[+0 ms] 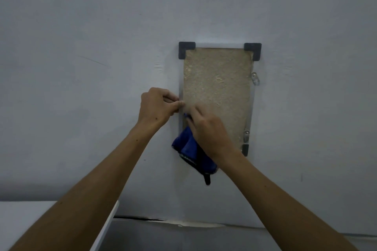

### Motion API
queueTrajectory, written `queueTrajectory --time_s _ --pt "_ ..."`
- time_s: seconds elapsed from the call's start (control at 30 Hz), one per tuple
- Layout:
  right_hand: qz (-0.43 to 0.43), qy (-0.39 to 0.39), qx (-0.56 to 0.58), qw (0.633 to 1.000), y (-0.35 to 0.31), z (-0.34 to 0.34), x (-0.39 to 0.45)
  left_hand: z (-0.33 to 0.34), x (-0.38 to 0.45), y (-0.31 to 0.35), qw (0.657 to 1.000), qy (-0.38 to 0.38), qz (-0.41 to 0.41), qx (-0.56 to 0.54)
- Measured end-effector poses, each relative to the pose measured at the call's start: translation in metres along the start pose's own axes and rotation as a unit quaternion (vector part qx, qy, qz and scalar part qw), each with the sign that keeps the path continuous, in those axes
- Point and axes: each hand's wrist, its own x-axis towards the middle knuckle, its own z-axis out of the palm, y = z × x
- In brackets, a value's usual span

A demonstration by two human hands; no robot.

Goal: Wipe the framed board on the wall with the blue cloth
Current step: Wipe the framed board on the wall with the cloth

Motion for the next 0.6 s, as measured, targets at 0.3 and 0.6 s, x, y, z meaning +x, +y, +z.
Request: queueTrajectory --time_s 0.3,0.6 --pt "0.063 0.030 -0.001 0.998 0.004 -0.003 -0.003 0.003 -0.004 -0.005 1.000 -0.017 -0.018 0.011" --pt "0.069 0.068 0.016 0.995 0.001 -0.007 0.005 0.004 -0.004 -0.007 0.999 -0.029 -0.034 -0.009"
